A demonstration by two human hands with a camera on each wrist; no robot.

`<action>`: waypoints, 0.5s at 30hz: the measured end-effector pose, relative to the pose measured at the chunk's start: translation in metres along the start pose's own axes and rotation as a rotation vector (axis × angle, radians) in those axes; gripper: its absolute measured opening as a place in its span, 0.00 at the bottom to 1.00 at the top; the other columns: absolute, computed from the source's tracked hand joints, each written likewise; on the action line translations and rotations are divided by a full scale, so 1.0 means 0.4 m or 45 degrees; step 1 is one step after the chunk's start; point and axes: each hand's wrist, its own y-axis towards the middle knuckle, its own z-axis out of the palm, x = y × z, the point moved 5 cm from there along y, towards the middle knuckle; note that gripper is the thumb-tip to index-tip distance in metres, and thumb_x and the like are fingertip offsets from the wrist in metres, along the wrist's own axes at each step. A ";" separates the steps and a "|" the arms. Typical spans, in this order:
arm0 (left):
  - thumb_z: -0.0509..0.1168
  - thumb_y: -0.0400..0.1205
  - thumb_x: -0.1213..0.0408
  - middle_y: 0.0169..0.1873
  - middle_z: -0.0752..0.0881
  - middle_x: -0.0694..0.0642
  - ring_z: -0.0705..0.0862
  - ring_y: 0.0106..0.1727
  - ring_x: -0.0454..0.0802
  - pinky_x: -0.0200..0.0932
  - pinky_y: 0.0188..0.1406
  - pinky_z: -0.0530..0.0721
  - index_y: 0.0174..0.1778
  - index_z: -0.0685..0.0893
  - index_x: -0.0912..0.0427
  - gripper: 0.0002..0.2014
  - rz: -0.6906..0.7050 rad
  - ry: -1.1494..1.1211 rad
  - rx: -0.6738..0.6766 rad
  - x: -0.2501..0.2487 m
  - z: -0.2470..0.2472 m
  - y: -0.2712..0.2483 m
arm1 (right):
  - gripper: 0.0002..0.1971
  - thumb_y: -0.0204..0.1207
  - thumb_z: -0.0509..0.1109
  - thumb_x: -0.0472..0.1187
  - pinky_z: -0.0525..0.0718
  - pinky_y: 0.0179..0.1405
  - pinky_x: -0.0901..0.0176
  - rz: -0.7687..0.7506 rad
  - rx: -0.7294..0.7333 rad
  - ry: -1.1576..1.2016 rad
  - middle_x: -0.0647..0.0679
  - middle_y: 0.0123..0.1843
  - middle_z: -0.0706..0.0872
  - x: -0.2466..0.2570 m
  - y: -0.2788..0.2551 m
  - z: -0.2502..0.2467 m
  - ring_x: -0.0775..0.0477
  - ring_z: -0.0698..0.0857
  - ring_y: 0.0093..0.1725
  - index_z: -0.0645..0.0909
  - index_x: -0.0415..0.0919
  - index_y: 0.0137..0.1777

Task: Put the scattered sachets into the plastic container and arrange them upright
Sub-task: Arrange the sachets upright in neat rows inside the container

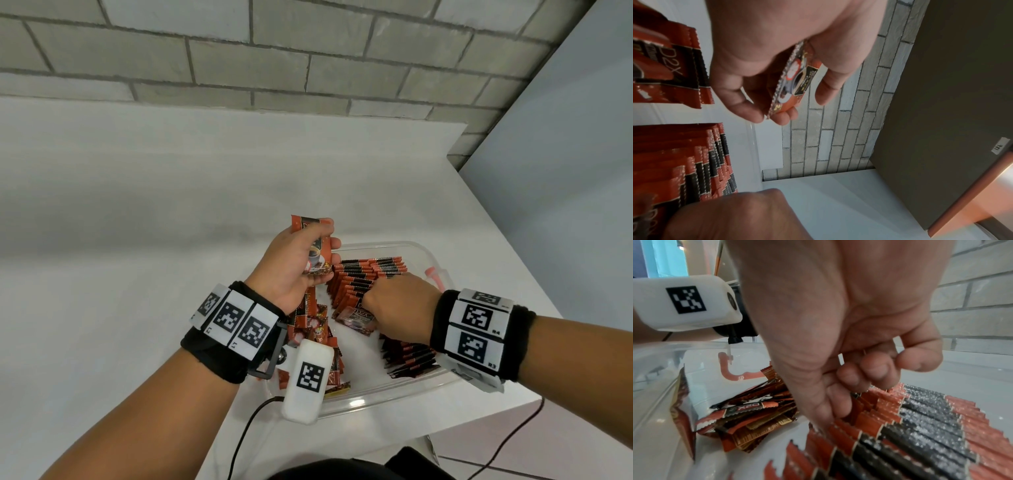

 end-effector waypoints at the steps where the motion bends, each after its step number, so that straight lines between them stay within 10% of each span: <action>1: 0.65 0.82 0.62 0.33 0.88 0.50 0.85 0.32 0.46 0.45 0.39 0.81 0.55 0.84 0.54 0.08 0.003 -0.001 -0.002 0.000 -0.001 -0.001 | 0.08 0.80 0.60 0.35 0.82 0.38 0.56 0.002 0.004 -0.004 0.43 0.43 0.85 -0.002 0.001 0.003 0.44 0.80 0.36 0.81 0.37 0.49; 15: 0.62 0.82 0.68 0.36 0.89 0.53 0.86 0.33 0.47 0.45 0.40 0.82 0.56 0.82 0.59 0.09 0.034 -0.043 0.004 0.007 -0.007 -0.001 | 0.17 0.80 0.60 0.54 0.75 0.41 0.57 0.047 -0.135 -0.079 0.48 0.44 0.85 -0.023 -0.013 0.006 0.45 0.83 0.39 0.82 0.42 0.49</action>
